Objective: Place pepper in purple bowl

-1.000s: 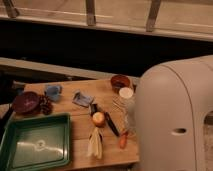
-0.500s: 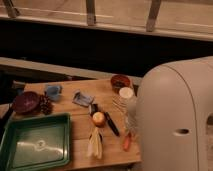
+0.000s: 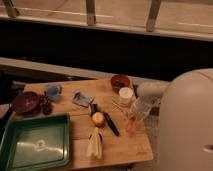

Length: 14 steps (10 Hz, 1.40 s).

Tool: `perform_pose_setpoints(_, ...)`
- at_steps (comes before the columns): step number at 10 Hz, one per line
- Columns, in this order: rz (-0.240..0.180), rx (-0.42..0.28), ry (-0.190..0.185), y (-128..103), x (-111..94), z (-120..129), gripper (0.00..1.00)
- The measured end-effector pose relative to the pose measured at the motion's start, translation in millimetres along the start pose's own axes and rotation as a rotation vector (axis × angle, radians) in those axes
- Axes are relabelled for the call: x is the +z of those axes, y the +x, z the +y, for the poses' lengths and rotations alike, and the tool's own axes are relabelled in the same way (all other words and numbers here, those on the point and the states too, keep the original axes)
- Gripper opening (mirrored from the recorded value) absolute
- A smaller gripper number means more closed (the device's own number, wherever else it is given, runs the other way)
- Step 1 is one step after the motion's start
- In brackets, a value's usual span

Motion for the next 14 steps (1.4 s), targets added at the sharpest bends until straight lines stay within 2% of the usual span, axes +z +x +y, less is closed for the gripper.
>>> perform_pose_setpoints(2, -0.022, 0.002, -0.092, -31, -30, 30, 0.00)
perform_pose_setpoints(4, -0.030, -0.019, -0.172, -37, -59, 59, 0.00)
perform_pose_setpoints(6, -0.043, -0.047, -0.241, -35, -86, 87, 0.00)
perform_pose_setpoints(9, -0.063, -0.147, -0.356, -14, -136, 149, 0.00)
perform_pose_setpoints(11, -0.037, -0.227, -0.454, 14, -160, 197, 0.00)
perform_pose_setpoints(12, -0.019, -0.253, -0.488, 25, -166, 210, 0.00)
perform_pose_setpoints(14, -0.014, -0.260, -0.499, 28, -169, 212, 0.00)
